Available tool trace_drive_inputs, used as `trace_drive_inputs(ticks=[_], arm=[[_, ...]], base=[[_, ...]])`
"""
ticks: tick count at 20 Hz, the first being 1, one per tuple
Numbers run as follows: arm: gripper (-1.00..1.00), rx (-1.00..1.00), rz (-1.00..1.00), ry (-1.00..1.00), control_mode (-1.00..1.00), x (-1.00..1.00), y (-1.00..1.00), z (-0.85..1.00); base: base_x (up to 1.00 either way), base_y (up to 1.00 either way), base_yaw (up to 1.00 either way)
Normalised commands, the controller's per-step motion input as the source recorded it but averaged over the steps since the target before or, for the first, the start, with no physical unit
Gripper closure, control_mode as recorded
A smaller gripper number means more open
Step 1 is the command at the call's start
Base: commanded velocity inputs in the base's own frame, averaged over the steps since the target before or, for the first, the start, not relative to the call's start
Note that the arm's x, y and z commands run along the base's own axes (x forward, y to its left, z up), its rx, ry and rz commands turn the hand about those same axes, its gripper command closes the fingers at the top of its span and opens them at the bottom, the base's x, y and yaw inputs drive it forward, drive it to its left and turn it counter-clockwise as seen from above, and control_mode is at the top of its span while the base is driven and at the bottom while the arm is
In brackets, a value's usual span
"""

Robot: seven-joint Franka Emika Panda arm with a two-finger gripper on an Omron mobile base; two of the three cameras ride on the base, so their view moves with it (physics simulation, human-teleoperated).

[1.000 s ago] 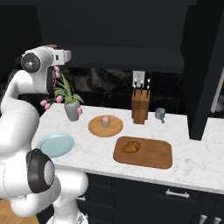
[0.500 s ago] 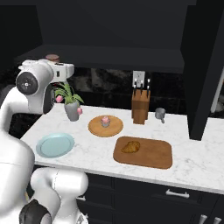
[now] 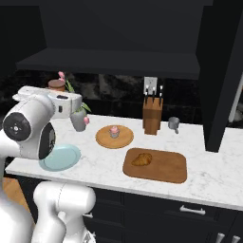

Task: From the different types of pastries on the counter, select a croissant and place it on the cutting board. Then retrieve a jar of jam from the cabinet and place it alongside the croissant on the cutting board.

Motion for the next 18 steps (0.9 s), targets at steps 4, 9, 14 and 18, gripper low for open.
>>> trace_drive_inputs(ticks=[4,9,14,18], arm=[[1.00,0.01,-0.04,0.06,-1.00,-0.99,-0.19,-0.34],[1.00,0.00,-0.01,0.09,-1.00,-0.89,-0.35,-0.61],[1.00,0.00,0.00,0.01,-1.00,-0.35,-0.45,-0.64],[1.00,0.00,0.00,0.00,-1.00,0.00,-0.12,-0.12]], base=[[0.00,0.00,0.00],[0.00,0.00,0.00],[0.00,0.00,0.00],[0.00,0.00,0.00]])
